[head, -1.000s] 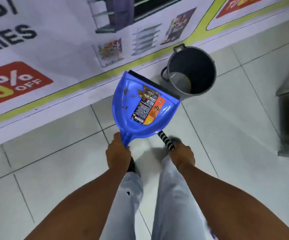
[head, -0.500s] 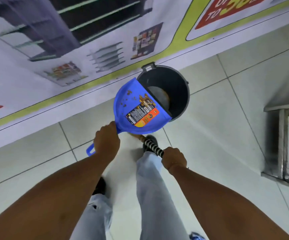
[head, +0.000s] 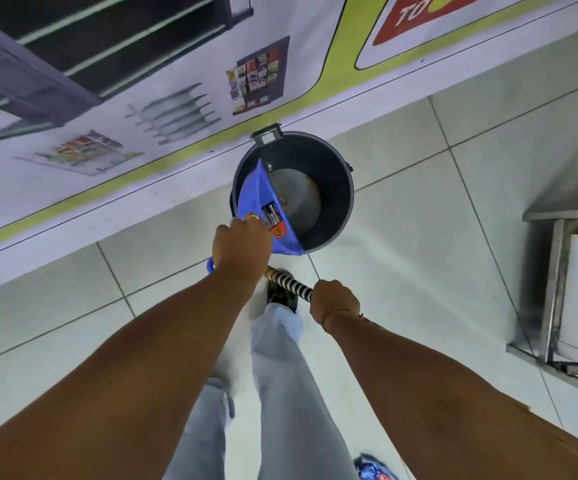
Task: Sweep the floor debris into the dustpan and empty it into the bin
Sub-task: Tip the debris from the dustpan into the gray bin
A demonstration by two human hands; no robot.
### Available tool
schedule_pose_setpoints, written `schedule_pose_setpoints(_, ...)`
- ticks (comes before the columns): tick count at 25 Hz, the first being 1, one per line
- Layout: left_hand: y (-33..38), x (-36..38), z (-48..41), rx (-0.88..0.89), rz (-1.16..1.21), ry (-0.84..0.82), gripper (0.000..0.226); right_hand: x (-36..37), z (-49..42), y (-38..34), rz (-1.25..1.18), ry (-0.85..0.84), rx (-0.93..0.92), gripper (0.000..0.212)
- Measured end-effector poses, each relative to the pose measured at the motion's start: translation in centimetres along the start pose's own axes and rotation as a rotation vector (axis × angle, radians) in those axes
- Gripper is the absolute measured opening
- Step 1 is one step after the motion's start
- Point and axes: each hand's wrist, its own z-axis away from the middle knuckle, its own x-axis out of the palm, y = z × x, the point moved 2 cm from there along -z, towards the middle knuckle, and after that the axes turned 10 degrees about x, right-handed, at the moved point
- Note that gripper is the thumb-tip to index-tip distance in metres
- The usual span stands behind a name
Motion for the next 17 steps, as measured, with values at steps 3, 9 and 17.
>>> schedule_pose_setpoints(3, 0.4, -1.0, -1.2, 0.036, -0.109, -0.052, 0.028, -0.3, -0.2, 0.0, 0.032, -0.014, -0.011, 0.03)
schedule_pose_setpoints(9, 0.2, -1.9, -2.3, 0.04, -0.127, -0.04, 0.028, -1.2, -0.5, -0.3, 0.14, -0.028, -0.074, 0.032)
schedule_pose_setpoints(17, -2.6, 0.5, 0.2, -0.097, 0.07, 0.161, 0.029, -1.9, -0.1, -2.2, 0.278, -0.045, -0.119, 0.034)
